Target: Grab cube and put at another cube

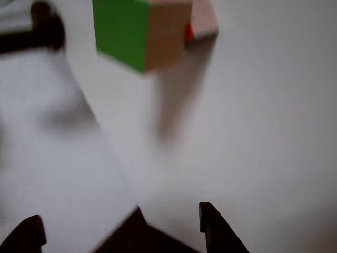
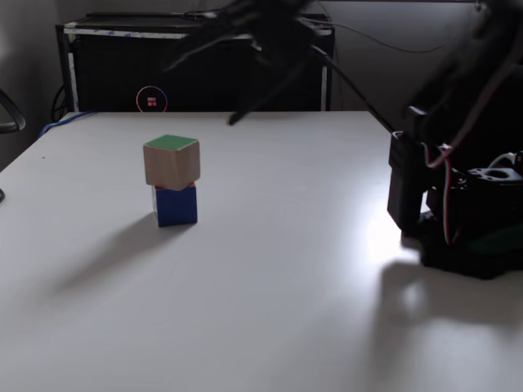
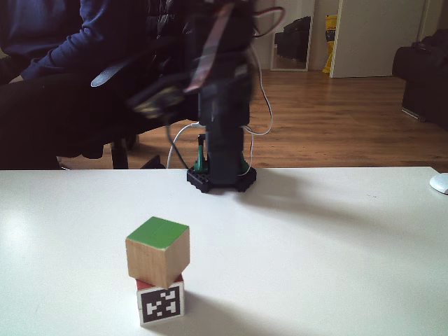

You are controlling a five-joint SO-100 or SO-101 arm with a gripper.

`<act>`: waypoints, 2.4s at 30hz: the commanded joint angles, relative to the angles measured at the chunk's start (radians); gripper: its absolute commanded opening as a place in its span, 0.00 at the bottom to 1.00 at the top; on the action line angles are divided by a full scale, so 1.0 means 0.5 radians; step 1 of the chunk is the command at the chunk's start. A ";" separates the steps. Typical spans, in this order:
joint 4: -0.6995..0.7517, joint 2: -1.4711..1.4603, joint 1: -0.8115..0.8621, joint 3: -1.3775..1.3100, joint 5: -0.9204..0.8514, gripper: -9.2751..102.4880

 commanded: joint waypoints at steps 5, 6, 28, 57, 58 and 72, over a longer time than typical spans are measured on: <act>-0.399 0.841 -0.304 0.905 -0.049 0.42; -0.426 0.936 -0.316 0.991 -0.080 0.40; -0.463 1.881 -0.101 2.013 -0.377 0.08; 0.006 1.878 -0.012 1.896 -0.571 0.08; 0.006 1.878 -0.012 1.896 -0.571 0.08; 0.006 1.878 -0.012 1.896 -0.571 0.08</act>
